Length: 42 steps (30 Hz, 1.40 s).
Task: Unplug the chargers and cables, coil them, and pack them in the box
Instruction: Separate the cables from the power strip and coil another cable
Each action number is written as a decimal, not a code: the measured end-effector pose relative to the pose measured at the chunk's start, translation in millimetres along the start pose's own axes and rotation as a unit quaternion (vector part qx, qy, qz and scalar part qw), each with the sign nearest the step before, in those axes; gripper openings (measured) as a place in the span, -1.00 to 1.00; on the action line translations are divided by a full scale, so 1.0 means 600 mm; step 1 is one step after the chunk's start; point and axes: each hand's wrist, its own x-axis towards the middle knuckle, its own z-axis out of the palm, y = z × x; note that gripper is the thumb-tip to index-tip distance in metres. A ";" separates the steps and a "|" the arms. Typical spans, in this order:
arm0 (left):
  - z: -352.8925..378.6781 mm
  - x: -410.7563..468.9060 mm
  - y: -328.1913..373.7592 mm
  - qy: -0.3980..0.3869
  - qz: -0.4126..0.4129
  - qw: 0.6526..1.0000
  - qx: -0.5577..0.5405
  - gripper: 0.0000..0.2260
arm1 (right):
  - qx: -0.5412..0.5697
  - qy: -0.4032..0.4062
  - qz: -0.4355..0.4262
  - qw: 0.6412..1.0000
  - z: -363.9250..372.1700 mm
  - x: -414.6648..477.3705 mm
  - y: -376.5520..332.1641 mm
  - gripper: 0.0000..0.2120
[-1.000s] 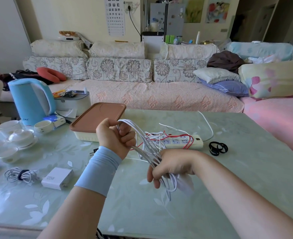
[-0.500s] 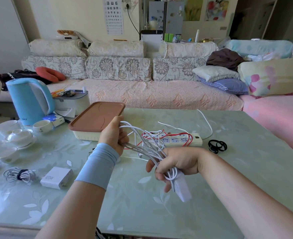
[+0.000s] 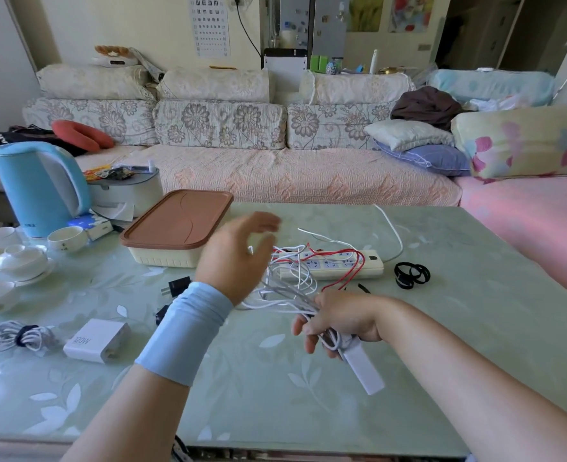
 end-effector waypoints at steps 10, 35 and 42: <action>0.048 -0.020 -0.011 -0.487 -0.217 0.843 -0.074 -0.70 | 0.005 -0.001 -0.107 0.994 -0.032 -0.023 0.004 -0.87; 0.052 -0.017 0.014 -0.253 -0.331 0.811 -0.410 -0.78 | 0.152 0.142 -0.193 0.959 -0.018 -0.003 0.007 -0.76; 0.051 -0.018 0.003 -0.305 -0.353 0.790 -0.398 -0.81 | 0.151 0.184 -0.170 0.956 -0.025 -0.002 0.014 -0.77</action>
